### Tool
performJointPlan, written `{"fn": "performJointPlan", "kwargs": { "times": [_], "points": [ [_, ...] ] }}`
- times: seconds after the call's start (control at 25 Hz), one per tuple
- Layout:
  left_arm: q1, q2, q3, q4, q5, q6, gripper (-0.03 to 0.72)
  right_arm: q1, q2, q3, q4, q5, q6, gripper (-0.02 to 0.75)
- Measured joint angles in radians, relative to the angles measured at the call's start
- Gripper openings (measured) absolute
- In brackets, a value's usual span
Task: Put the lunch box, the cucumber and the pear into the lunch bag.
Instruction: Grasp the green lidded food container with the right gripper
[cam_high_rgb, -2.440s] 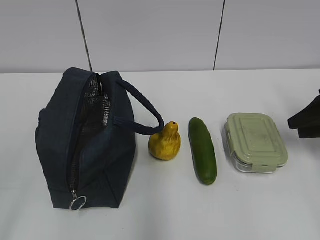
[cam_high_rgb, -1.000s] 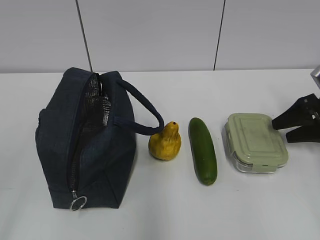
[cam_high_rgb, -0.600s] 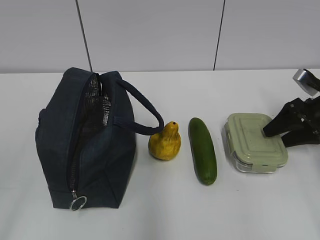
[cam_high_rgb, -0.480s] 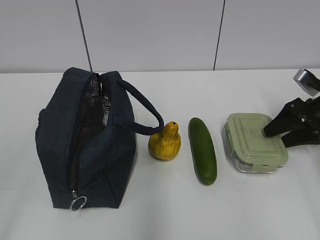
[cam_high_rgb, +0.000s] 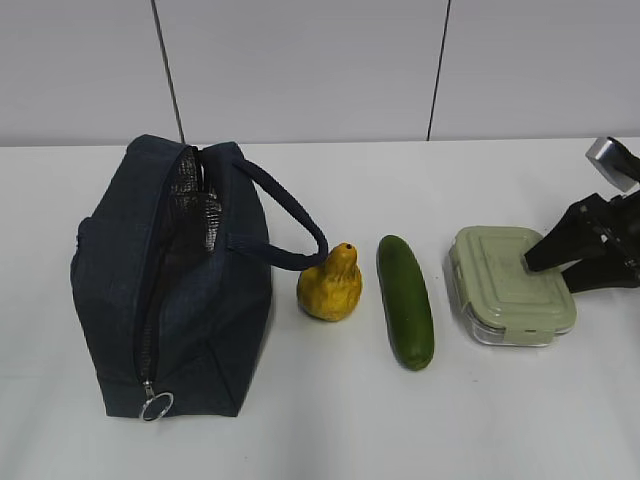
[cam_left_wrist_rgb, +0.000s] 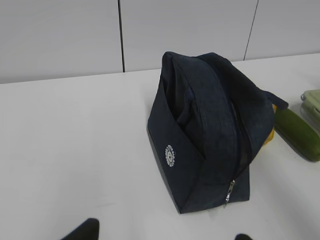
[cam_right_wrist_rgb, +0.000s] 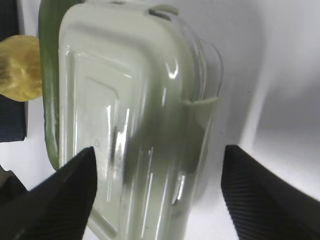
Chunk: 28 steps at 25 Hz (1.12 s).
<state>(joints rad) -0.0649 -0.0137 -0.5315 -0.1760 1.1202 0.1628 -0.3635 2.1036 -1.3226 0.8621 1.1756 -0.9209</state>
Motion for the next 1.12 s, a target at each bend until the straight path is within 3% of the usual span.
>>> {"fn": "performJointPlan", "kwargs": {
  "times": [1.12],
  "points": [
    [0.0,0.0,0.0,0.0,0.0,0.0,0.466,0.004,0.012,0.03,0.026,0.0,-0.015,0.591]
  ]
}}
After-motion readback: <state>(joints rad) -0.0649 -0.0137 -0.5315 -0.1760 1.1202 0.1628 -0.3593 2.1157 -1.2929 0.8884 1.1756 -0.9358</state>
